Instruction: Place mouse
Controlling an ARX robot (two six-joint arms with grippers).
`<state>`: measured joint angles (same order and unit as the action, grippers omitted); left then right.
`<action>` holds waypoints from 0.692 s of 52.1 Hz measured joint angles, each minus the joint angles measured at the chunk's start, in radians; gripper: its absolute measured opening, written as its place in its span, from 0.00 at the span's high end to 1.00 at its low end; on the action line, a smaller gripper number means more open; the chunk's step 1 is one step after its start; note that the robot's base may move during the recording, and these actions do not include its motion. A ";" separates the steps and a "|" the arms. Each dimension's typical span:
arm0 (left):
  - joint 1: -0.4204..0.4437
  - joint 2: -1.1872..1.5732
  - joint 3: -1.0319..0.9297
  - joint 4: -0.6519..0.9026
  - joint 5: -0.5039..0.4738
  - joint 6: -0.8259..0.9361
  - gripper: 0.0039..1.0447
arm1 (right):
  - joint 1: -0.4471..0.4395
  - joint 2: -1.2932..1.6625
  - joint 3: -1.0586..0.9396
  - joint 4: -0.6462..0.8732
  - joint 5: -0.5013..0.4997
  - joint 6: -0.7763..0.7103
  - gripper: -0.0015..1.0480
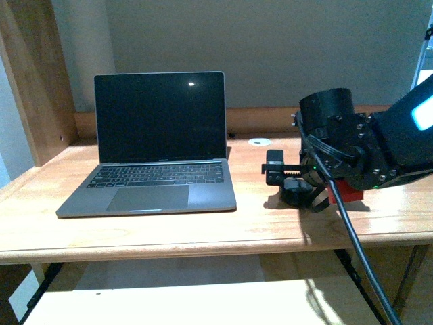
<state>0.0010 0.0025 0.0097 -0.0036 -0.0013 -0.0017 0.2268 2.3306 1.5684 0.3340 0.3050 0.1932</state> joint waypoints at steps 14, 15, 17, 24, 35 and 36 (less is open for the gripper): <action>0.000 0.000 0.000 0.000 0.000 0.000 0.06 | -0.007 -0.100 -0.097 0.254 -0.062 -0.038 0.14; 0.000 0.000 0.000 0.000 0.000 0.000 0.06 | -0.010 -0.109 -0.132 0.318 -0.085 -0.064 0.18; 0.000 0.000 0.000 0.000 0.000 0.000 0.06 | -0.016 -0.131 -0.203 0.395 -0.104 -0.093 0.23; 0.000 0.000 0.000 0.000 0.000 0.000 0.06 | -0.042 -0.227 -0.454 0.605 -0.137 -0.154 0.40; 0.000 0.000 0.000 0.000 0.000 0.000 0.06 | -0.111 -0.583 -0.961 0.824 -0.201 -0.185 0.96; 0.000 0.000 0.000 0.000 0.000 0.000 0.06 | -0.116 -0.603 -1.012 0.825 -0.206 -0.188 0.98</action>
<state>0.0010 0.0025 0.0097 -0.0036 -0.0013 -0.0017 0.1112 1.7279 0.5560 1.1591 0.0994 0.0048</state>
